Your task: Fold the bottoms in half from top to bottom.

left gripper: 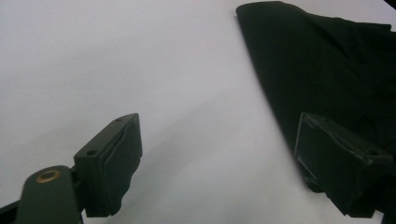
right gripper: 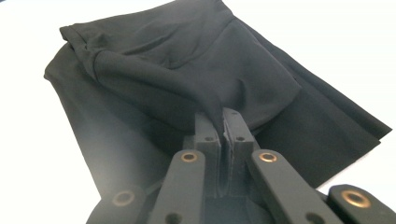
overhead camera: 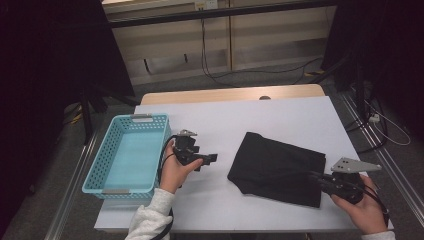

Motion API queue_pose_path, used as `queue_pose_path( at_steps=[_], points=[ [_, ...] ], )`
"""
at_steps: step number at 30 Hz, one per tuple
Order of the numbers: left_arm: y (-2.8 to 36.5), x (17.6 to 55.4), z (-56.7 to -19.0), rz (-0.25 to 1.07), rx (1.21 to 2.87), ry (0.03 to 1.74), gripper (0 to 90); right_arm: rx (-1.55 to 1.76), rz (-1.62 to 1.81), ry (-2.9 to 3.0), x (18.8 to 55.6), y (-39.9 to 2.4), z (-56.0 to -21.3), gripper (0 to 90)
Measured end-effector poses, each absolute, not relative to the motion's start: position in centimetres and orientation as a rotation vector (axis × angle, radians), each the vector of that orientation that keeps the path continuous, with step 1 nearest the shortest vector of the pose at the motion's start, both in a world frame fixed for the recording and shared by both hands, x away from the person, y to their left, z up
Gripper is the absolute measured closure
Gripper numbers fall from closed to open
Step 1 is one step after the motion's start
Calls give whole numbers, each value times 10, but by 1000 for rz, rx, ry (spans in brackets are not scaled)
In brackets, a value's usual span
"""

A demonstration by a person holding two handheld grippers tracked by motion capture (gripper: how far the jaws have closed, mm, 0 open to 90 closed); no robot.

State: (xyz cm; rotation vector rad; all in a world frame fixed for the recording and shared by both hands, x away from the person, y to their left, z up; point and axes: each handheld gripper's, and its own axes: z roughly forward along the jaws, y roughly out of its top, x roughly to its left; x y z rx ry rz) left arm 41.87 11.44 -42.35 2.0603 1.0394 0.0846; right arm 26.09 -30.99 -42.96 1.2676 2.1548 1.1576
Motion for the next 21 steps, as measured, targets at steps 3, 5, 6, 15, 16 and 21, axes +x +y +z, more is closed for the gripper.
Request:
queue_pose_path(
  at_steps=[3,5,6,15,16,21],
  points=[
    [115,417,-425,81,2065,1037,149,1265,1159,2149,259,-311,-429,870],
    [116,416,-425,70,2069,1037,149,1267,1151,2151,257,-312,-429,870],
    [116,416,-425,68,2067,1038,149,1271,1147,2149,257,-313,-429,870],
    [117,416,-421,84,2050,1033,149,1281,1129,2143,252,-321,-429,869],
    [117,416,-421,86,2050,1033,149,1283,1132,2142,251,-321,-429,870],
    [119,417,-421,77,2058,1032,149,1290,1130,2133,249,-325,-429,869]
  ],
)
